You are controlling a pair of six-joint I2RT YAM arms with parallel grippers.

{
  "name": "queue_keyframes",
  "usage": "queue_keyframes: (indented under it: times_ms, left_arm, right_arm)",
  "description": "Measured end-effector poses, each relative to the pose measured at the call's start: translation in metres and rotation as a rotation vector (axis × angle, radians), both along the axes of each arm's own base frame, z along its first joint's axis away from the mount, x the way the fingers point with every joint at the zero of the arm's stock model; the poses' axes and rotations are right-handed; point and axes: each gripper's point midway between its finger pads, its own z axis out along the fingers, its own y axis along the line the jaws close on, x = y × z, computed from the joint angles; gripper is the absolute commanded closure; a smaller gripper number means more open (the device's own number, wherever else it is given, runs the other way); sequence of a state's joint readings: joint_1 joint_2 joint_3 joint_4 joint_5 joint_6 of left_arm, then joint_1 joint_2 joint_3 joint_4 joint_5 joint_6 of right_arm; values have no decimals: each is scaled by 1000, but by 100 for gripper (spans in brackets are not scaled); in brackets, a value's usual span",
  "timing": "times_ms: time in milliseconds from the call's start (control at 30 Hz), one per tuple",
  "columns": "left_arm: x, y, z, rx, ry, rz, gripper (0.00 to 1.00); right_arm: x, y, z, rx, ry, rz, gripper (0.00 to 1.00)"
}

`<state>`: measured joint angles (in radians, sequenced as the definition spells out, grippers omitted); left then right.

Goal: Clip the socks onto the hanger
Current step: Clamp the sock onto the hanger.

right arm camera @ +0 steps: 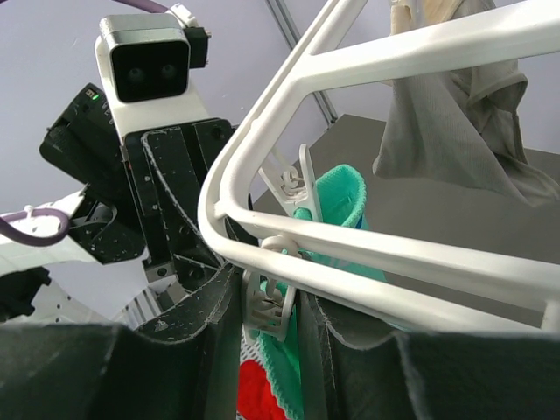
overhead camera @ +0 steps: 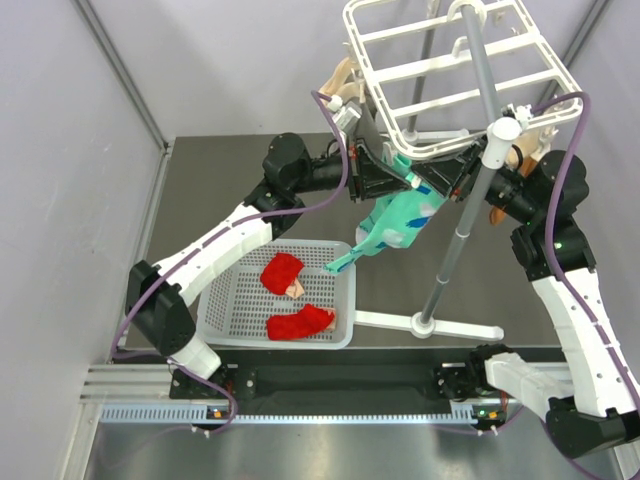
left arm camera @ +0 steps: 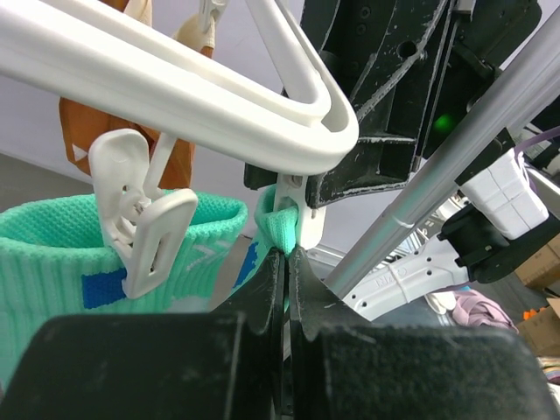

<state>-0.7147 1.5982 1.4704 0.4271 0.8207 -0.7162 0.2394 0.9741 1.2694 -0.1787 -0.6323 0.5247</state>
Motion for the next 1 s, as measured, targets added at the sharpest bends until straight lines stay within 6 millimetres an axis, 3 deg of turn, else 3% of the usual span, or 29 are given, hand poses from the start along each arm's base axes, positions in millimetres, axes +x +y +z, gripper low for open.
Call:
queue_keyframes:
  times_ms: [33,67,233,333,567,733,1000]
  left_arm:
    - [0,0,1,-2,5,1,100]
    - [0,0,2,-5,9,0,100]
    - [1,0,5,-17,21,-1,100]
    - [2,0,6,-19,23,3,100]
    - [8,-1,5,-20,30,40,100]
    - [33,5,-1,14,58,189,100]
    - [79,37,-7,37,116,370,100]
  right_arm:
    - [0,0,0,0,1,-2,81]
    - [0,0,0,0,1,-2,68]
    - [-1,-1,-1,-1,8,-3,35]
    - [-1,-3,-1,0,14,-20,26]
    - [4,-19,-3,1,42,-138,17]
    - [7,-45,-1,-8,59,-305,16]
    - [7,-84,15,-22,69,-531,19]
